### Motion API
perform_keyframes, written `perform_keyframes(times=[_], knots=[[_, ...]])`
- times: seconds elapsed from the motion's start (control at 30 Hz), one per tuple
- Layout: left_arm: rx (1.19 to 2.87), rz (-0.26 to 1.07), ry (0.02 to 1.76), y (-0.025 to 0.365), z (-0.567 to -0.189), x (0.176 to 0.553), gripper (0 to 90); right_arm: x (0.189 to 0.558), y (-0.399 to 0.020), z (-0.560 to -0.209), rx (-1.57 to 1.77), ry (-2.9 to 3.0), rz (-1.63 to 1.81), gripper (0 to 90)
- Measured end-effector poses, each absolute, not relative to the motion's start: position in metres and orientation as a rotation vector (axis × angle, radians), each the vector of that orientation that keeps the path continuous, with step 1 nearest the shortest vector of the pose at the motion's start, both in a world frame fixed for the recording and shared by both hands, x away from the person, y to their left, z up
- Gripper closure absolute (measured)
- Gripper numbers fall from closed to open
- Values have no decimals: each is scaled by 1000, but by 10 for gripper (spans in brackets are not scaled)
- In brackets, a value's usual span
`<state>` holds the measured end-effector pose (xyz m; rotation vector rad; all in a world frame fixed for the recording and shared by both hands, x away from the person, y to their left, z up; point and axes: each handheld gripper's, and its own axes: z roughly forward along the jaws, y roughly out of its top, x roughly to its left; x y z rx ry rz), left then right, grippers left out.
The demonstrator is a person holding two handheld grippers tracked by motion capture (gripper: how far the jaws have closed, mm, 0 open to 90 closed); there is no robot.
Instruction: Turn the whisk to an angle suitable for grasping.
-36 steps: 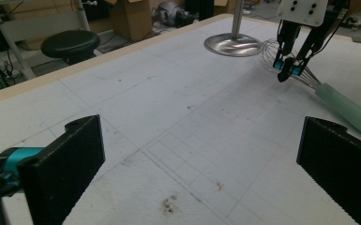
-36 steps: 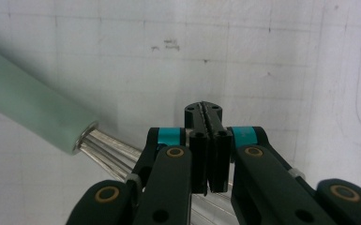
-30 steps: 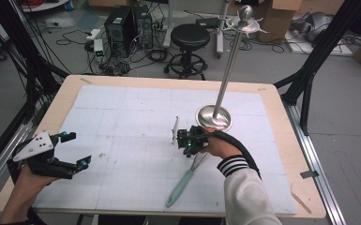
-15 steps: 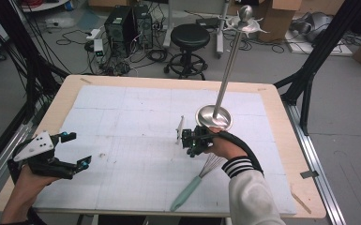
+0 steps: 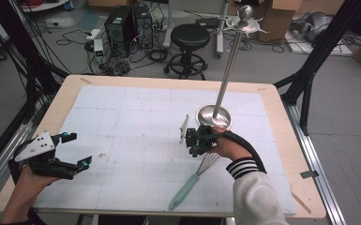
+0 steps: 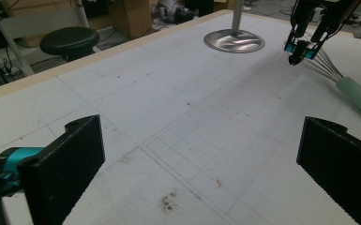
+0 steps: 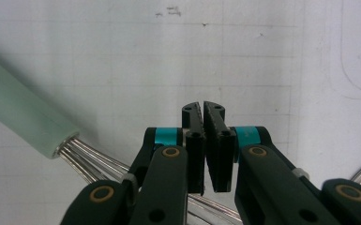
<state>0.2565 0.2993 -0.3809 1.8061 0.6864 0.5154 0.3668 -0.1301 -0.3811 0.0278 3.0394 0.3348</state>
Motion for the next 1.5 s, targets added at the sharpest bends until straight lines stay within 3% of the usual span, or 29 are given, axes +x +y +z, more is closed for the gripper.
perform_keyframes(times=[0.3,0.37,0.67,1.1,1.17,1.2,1.3,1.37,1.5], knots=[[1809,514,686,299,-381,257,17,361,-135,-373,38,3030,380,796],[1808,514,686,299,-381,257,17,360,-137,-371,42,3029,410,707],[1809,512,694,299,-383,258,17,355,-143,-360,65,3002,520,548],[1806,511,691,298,-382,258,17,347,-147,-350,70,2946,602,210],[1808,512,691,298,-382,258,17,347,-147,-349,72,2947,603,194],[1810,513,689,298,-382,258,17,346,-148,-348,45,2947,619,120],[1810,513,689,298,-382,258,17,343,-147,-347,38,2956,626,92],[1812,513,689,298,-382,258,17,342,-147,-345,29,2929,610,3],[1810,510,689,299,-382,257,17,340,-147,-345,28,2944,628,5]])
